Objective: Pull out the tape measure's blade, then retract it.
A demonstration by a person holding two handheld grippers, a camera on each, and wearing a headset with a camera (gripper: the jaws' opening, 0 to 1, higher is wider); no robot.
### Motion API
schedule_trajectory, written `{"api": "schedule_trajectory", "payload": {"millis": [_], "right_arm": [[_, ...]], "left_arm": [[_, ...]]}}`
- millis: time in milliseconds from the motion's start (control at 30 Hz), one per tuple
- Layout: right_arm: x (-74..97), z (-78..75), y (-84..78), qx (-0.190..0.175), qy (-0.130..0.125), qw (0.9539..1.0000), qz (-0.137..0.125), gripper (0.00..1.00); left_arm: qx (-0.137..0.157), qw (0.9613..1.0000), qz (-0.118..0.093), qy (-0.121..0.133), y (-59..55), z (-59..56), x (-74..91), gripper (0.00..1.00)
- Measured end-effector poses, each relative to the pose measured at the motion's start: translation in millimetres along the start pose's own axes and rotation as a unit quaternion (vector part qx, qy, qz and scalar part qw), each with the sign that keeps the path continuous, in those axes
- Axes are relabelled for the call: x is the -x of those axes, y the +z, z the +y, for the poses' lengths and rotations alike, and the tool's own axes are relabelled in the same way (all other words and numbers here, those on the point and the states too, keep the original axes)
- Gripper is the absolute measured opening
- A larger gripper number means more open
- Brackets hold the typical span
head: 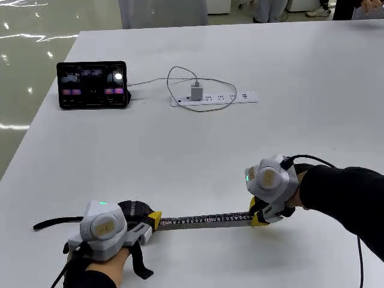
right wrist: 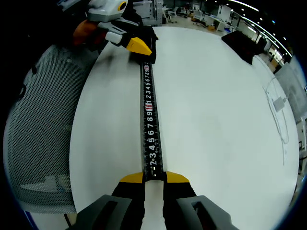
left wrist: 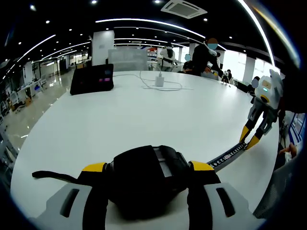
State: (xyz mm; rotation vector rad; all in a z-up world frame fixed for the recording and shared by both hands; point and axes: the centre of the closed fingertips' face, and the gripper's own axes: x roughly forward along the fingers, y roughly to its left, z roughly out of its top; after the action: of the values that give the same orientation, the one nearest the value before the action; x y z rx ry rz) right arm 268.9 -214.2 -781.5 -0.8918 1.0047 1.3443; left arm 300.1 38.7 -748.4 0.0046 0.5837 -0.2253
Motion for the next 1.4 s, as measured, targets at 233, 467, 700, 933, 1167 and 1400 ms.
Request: {"api": "schedule_trajectory", "payload": {"millis": [233,467,700,933,1167,1400], "right_arm": [[-1.7,-0.4,2.5,0.008,-0.002,1.0,0.002,0.1],[-3.1,-0.1,4.8,0.008,-0.003,1.0,0.001,0.1],[-4.4,0.0,7.7,0.013,-0.004,0.9999,0.003,0.1],[-5.5,-0.1,10.9,0.012,-0.004,0.9999,0.003,0.1],[-6.9,-0.4,13.8,0.014,-0.005,0.9999,0.001,0.1],[-8.2,0.1,17.0,0.013,-0.004,0.9999,0.0,0.1]], "left_arm": [[-0.001,1.0,0.002,0.0,-0.2,0.2,0.0,0.62],[-0.001,1.0,0.004,0.001,-0.2,0.3,-0.1,0.62],[-0.002,1.0,0.004,0.0,-0.3,0.5,-0.5,0.62],[-0.002,1.0,0.006,0.0,-0.4,0.5,-0.5,0.62],[-0.002,1.0,0.006,0.0,-0.6,0.8,-0.6,0.62],[-0.002,1.0,0.006,0.0,-0.7,0.4,-0.4,0.62]]}}
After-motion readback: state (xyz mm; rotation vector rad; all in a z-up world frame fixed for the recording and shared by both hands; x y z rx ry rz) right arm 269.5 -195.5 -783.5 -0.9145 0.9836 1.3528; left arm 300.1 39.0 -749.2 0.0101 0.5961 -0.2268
